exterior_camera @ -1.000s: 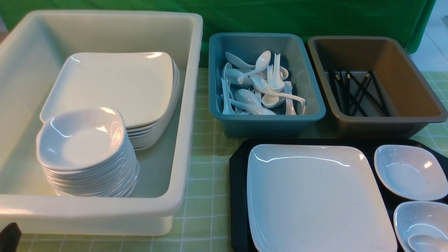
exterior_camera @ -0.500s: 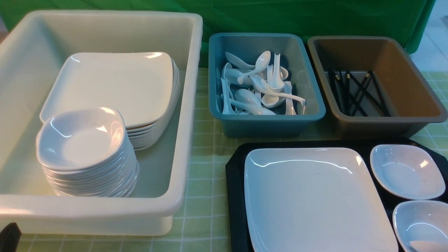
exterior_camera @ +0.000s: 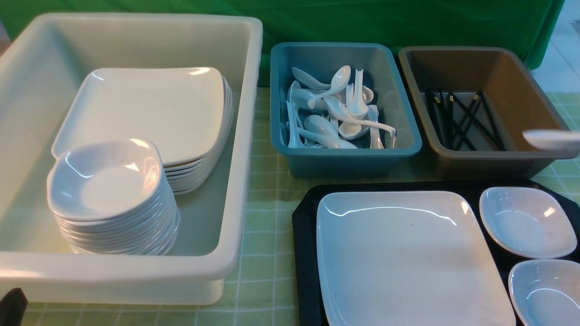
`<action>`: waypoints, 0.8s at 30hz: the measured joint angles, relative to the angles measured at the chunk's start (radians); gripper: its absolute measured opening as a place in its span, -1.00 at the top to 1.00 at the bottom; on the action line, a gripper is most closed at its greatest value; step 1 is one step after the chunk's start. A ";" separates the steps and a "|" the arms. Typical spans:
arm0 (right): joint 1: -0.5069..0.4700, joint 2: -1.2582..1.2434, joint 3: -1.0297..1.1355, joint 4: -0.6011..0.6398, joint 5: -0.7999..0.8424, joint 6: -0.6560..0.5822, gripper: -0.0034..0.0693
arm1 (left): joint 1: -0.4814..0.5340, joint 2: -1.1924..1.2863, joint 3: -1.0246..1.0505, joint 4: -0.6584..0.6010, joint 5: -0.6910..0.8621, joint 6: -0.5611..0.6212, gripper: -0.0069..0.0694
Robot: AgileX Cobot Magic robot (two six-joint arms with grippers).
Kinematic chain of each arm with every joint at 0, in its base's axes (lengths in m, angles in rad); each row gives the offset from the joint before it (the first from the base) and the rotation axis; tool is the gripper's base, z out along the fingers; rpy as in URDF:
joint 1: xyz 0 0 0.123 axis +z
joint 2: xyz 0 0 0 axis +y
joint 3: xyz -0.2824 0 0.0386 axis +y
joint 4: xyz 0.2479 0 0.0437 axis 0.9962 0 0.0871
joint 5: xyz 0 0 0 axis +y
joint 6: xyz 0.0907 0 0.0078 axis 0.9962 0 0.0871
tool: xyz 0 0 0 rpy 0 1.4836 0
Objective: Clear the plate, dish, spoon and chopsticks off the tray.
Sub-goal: Use the right arm to put the soup spoon into the small storage box in the middle
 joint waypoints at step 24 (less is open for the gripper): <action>0.429 0.866 -0.845 0.000 -0.032 -0.487 0.02 | 0.000 0.000 0.000 0.000 0.000 0.000 0.23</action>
